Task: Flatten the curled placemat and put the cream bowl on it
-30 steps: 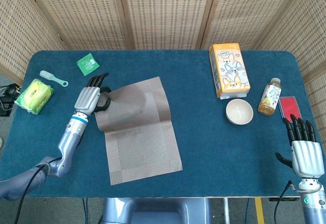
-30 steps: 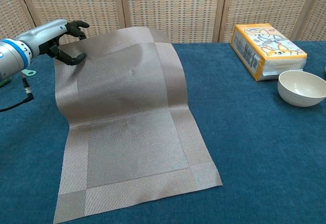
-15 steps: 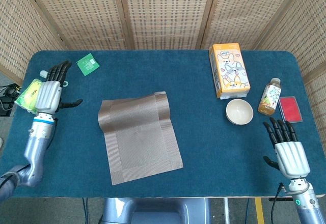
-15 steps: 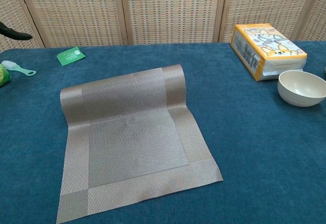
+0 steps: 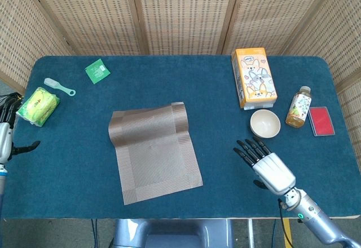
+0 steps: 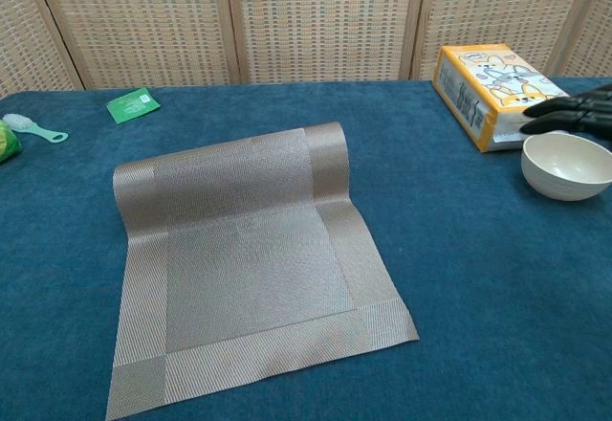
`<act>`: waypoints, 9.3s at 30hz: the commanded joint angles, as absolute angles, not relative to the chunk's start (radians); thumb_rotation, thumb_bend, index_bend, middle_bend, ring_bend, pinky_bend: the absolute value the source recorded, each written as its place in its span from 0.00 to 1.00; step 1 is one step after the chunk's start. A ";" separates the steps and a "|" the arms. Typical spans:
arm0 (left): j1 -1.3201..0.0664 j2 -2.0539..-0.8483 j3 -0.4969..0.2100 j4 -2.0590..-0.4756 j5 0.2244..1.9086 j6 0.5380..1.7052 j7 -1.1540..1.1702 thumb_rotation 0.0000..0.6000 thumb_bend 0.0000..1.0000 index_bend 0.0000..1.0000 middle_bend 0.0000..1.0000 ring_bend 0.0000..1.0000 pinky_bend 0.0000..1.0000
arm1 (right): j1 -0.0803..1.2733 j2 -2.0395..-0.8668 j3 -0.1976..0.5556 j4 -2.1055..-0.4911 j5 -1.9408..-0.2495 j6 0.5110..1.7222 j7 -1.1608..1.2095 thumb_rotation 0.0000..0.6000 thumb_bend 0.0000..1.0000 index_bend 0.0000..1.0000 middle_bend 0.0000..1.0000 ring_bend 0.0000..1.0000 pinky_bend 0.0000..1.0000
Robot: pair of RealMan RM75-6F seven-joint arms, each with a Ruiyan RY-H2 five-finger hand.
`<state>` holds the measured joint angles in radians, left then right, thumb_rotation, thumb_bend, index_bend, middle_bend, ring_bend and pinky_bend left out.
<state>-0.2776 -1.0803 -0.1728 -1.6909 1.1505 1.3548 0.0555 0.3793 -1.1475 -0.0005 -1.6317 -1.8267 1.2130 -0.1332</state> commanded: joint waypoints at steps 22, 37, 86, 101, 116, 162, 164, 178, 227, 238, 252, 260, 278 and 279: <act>-0.244 -1.078 -0.148 -1.703 1.226 1.370 0.066 1.00 0.00 0.00 0.00 0.00 0.00 | 0.608 -1.421 0.023 -1.582 -1.800 0.900 -0.350 1.00 0.00 0.13 0.00 0.00 0.00; -0.247 -1.079 -0.155 -1.691 1.225 1.348 0.050 1.00 0.00 0.00 0.00 0.00 0.00 | 0.658 -1.552 0.032 -1.493 -1.727 0.832 -0.447 1.00 0.00 0.16 0.00 0.00 0.00; -0.247 -1.075 -0.162 -1.687 1.233 1.321 0.038 1.00 0.00 0.00 0.00 0.00 0.00 | 0.721 -1.597 -0.076 -1.414 -1.817 1.024 -0.336 1.00 0.75 0.68 0.00 0.00 0.00; -0.251 -1.076 -0.156 -1.701 1.247 1.315 0.053 1.00 0.00 0.00 0.00 0.00 0.00 | 0.774 -1.294 -0.166 -1.167 -2.140 1.228 -0.482 1.00 0.74 0.68 0.00 0.00 0.00; -0.254 -1.077 -0.158 -1.696 1.234 1.306 0.056 1.00 0.00 0.00 0.00 0.00 0.00 | 0.880 -1.333 -0.057 -0.865 -2.080 1.157 -0.539 1.00 0.08 0.05 0.00 0.00 0.00; -0.546 -1.419 -0.017 -1.161 1.778 1.196 -0.238 1.00 0.00 0.15 0.00 0.00 0.00 | 0.175 -1.278 0.002 -1.540 -1.521 1.496 -0.126 1.00 0.00 0.00 0.00 0.00 0.00; -0.562 -1.451 -0.010 -1.126 1.785 1.190 -0.276 1.00 0.00 0.20 0.00 0.00 0.00 | 0.173 -1.279 0.003 -1.534 -1.521 1.494 -0.125 1.00 0.00 0.00 0.00 0.00 0.00; -0.669 -1.634 0.027 -0.916 1.817 1.132 -0.332 1.00 0.00 0.28 0.00 0.00 0.00 | 0.164 -1.285 0.016 -1.522 -1.537 1.500 -0.142 1.00 0.00 0.00 0.00 0.00 0.00; -0.820 -1.813 0.054 -0.797 1.734 1.020 -0.256 1.00 0.40 0.31 0.00 0.00 0.00 | 0.145 -1.268 0.053 -1.525 -1.549 1.507 -0.096 1.00 0.00 0.00 0.00 0.00 0.00; -0.839 -1.819 0.041 -0.817 1.715 1.025 -0.263 1.00 0.53 0.32 0.00 0.00 0.00 | 0.140 -1.263 0.055 -1.530 -1.557 1.513 -0.091 1.00 0.00 0.00 0.00 0.00 0.00; -0.838 -1.821 0.038 -0.838 1.698 1.047 -0.258 1.00 0.53 0.50 0.00 0.00 0.00 | 0.134 -1.255 0.054 -1.542 -1.572 1.524 -0.089 1.00 0.00 0.00 0.00 0.00 0.00; -0.818 -1.819 0.037 -0.836 1.693 1.096 -0.244 1.00 0.53 0.75 0.00 0.00 0.00 | 0.130 -1.251 0.052 -1.548 -1.584 1.531 -0.088 1.00 0.00 0.00 0.00 0.00 0.00; -0.692 -1.531 0.139 -1.281 1.683 1.130 0.142 1.00 0.53 0.78 0.00 0.00 0.00 | 0.121 -1.239 0.053 -1.567 -1.604 1.548 -0.082 1.00 0.00 0.00 0.00 0.00 0.00; -0.684 -1.505 0.146 -1.328 1.670 1.117 0.179 1.00 0.53 0.78 0.00 0.00 0.00 | 0.121 -1.238 0.052 -1.568 -1.606 1.550 -0.082 1.00 0.00 0.00 0.00 0.00 0.00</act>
